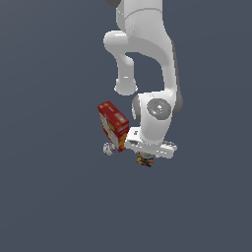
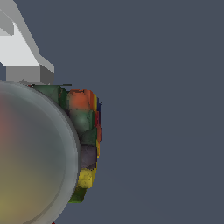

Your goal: Pick up a designated object from a clutter of objects.

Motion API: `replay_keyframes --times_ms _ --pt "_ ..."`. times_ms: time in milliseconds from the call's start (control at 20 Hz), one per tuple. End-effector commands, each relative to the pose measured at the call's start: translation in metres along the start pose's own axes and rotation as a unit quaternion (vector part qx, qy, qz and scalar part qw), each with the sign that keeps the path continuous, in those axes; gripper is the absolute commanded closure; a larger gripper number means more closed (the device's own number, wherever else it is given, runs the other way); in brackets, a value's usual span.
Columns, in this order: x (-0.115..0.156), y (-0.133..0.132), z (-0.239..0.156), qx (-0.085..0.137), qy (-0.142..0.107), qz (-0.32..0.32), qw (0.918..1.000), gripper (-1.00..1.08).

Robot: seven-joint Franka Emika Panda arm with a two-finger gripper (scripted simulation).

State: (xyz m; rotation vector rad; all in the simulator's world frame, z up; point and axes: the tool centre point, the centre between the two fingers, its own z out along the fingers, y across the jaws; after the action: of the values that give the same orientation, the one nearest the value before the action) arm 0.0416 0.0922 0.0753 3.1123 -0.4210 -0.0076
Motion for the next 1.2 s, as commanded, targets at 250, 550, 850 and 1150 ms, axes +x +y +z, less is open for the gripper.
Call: replay_keyframes --times_ms 250,550,850,1150 --pt "0.007 0.001 -0.054 0.001 0.002 0.000 1.0000 1.08" --pt "0.013 0.004 -0.117 0.001 0.002 0.000 1.0000 1.08" --pt "0.020 0.006 -0.184 0.001 0.002 0.000 1.0000 1.08" --pt "0.028 0.008 -0.247 0.001 0.002 0.000 1.0000 1.08"
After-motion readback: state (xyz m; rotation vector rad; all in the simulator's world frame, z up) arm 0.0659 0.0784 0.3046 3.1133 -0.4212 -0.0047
